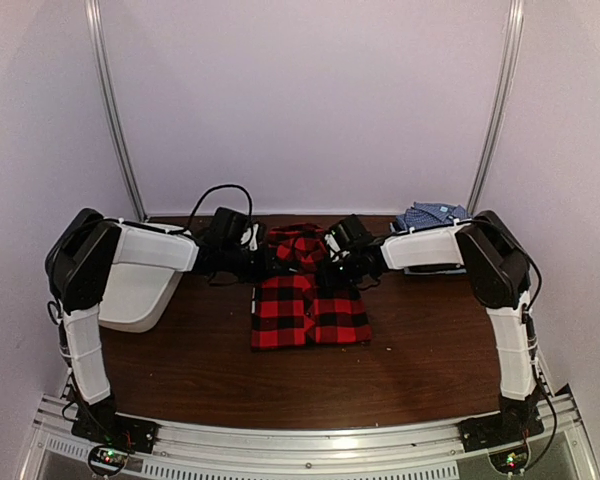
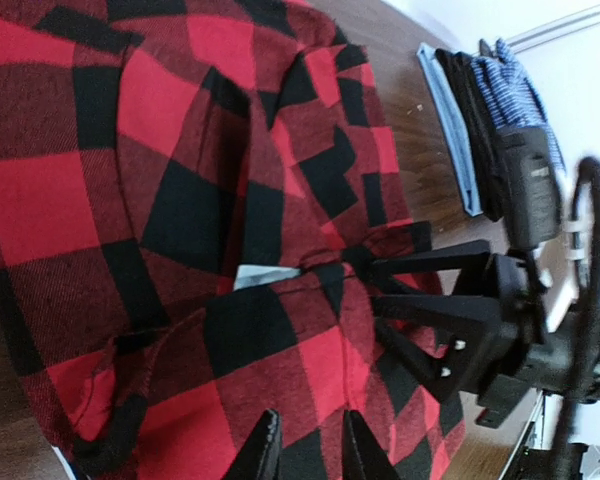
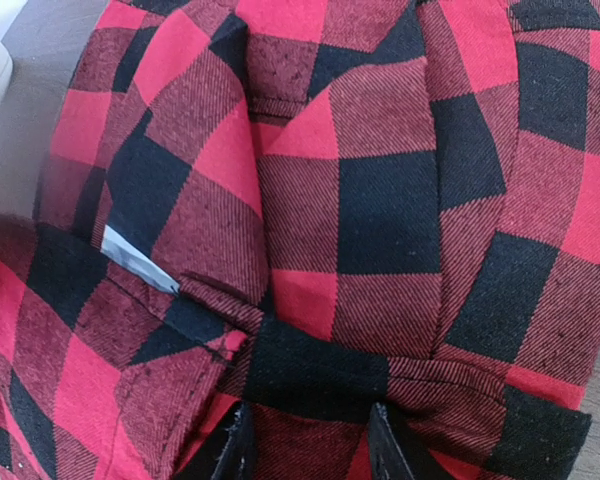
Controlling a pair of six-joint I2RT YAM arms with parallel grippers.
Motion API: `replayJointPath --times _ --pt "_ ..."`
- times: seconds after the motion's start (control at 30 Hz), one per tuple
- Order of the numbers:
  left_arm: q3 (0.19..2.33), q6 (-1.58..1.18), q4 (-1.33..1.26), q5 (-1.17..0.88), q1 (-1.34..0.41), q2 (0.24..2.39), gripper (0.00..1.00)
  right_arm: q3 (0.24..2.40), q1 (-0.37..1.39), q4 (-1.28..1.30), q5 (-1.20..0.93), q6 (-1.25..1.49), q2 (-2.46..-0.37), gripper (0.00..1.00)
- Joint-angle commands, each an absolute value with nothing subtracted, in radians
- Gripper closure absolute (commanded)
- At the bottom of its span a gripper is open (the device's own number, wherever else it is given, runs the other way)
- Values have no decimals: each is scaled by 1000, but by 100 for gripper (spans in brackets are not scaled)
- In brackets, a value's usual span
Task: Fold and stack the long sleeve shirts
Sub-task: Adjust the 2/3-rectangle-folded shirt at the center of the board.
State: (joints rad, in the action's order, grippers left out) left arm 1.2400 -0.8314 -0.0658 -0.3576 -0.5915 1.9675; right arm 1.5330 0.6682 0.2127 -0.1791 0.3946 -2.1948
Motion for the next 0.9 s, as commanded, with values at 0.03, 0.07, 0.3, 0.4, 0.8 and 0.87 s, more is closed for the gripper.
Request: replayJointPath --times 0.03,0.07,0.3,0.4,0.8,0.87 --pt "1265 -807 -34 -317 -581 2034 79 1551 666 240 -171 388 -2175 58" --pt "1260 -807 -26 -300 -575 2039 80 1550 664 242 -169 385 -2169 58" --pt "1230 -800 -31 -280 -522 2068 80 1557 657 268 -146 366 -2109 56" --pt "1239 -791 -25 -284 -522 2078 81 1559 659 284 -127 365 -2085 56" --pt "1243 -785 -20 -286 -514 2088 81 1478 593 236 -146 390 -2090 61" --pt "1243 -782 -18 -285 -511 2089 81 1486 579 239 -155 385 -2112 62"
